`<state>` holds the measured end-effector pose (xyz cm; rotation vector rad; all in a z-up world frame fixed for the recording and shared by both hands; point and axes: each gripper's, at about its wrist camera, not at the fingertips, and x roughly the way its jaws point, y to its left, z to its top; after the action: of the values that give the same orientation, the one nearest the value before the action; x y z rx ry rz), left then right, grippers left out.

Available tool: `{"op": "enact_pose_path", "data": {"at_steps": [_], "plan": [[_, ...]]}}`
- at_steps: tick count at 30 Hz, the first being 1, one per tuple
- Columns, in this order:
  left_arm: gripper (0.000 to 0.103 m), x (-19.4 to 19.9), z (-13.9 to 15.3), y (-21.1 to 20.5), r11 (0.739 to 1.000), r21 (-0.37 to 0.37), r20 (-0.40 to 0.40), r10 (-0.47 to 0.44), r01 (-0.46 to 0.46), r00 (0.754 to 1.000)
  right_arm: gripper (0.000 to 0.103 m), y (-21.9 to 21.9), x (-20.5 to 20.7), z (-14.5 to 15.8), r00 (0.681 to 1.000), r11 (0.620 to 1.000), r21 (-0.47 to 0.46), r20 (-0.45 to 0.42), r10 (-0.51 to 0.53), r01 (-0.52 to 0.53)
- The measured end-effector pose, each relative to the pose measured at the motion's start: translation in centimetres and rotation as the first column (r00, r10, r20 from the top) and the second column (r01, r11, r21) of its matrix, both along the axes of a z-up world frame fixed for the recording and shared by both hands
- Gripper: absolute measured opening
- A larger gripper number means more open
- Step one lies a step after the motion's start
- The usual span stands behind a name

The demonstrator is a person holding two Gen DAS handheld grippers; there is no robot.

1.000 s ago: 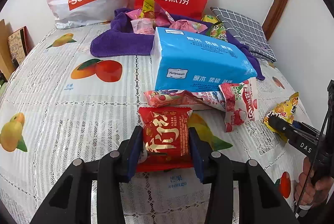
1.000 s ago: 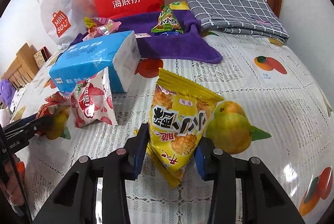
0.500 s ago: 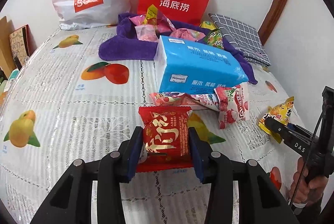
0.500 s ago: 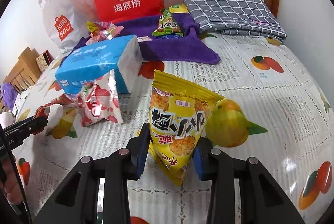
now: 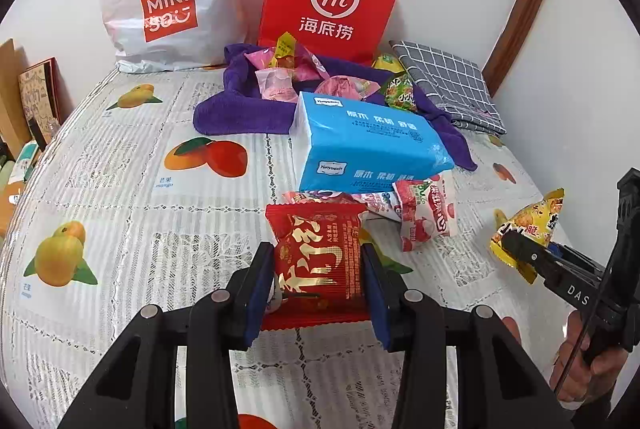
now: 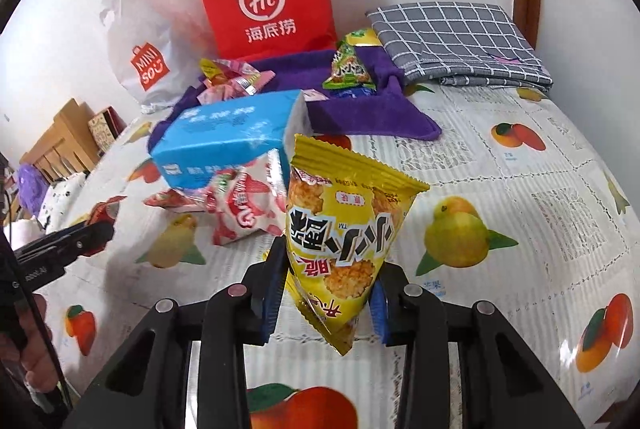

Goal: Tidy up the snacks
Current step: 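Lift the yellow bag with the right tool while the left tool lifts the red bag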

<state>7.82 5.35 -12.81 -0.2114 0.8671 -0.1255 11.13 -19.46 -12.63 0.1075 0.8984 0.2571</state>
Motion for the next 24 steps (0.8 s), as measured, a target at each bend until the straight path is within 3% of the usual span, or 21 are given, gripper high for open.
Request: {"op": "enact_pose_path", "data": {"at_steps": [24], "plan": [[0.041, 0.0, 4.8, -0.5, 1.0, 0.011, 0.058, -0.01, 0.009, 0.998, 0.037, 0.9, -0.7, 4.9, 0.997, 1.0, -0.02, 0.075, 0.021, -0.02]]}}
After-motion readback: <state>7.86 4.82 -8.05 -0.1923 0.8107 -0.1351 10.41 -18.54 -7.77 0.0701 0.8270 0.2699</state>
